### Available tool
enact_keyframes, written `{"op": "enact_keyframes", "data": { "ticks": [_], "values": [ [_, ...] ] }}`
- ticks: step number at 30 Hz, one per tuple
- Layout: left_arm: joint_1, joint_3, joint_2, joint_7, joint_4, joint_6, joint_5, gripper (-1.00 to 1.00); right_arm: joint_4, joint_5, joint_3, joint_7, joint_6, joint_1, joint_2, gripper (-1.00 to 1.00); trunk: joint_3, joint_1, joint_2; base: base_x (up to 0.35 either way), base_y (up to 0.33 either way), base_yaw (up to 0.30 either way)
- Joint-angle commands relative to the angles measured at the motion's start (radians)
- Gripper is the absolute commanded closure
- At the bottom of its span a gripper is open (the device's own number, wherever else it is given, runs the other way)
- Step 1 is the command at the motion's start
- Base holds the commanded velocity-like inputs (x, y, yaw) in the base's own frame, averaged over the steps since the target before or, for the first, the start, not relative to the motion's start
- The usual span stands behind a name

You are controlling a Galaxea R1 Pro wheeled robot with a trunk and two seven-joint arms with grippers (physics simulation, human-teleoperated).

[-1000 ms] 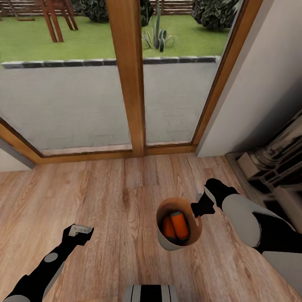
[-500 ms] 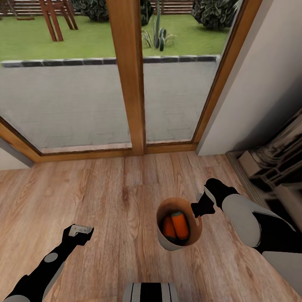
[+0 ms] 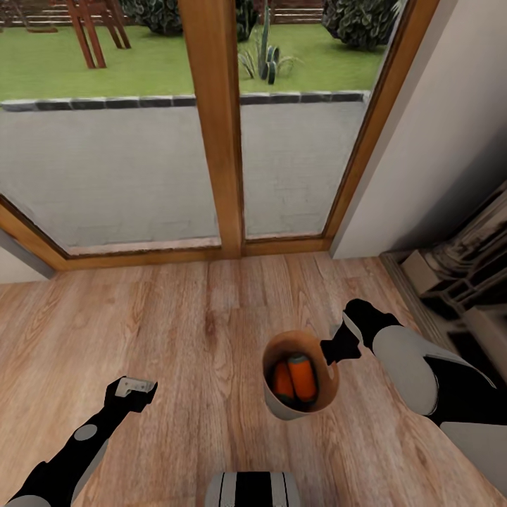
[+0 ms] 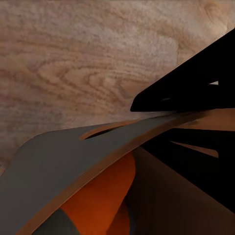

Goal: Put the three can of soda from the living room inside the tash can in the kitchen.

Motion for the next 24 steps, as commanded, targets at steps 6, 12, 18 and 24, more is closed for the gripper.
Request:
{"op": "enact_keyframes", "data": {
  "ticks": [6,12,18,24],
  "values": [
    [0.0,0.001,0.0,0.0,0.025,0.0,0.002,-1.0,0.0,-0.025,-0.009,0.004,0.004,0.0,0.0,1.0,-0.019,0.023,-0.042,0.0,0.0,0.0],
    [0.0,0.001,0.0,0.0,0.049,-0.007,0.004,-1.0,0.0,-0.024,-0.009,0.004,0.004,0.0,0.0,1.0,-0.019,0.023,-0.042,0.0,0.0,0.0],
    [0.0,0.002,0.0,0.001,0.053,-0.017,0.002,-1.0,0.0,-0.024,-0.008,0.004,0.004,0.0,0.0,1.0,-0.031,0.038,-0.07,0.0,0.0,0.0],
    [0.0,0.002,0.0,0.001,0.054,-0.019,0.002,-1.0,-0.001,-0.022,-0.008,0.004,0.004,0.0,0.0,1.0,-0.034,0.042,-0.077,0.0,0.0,0.0]
  ]
}}
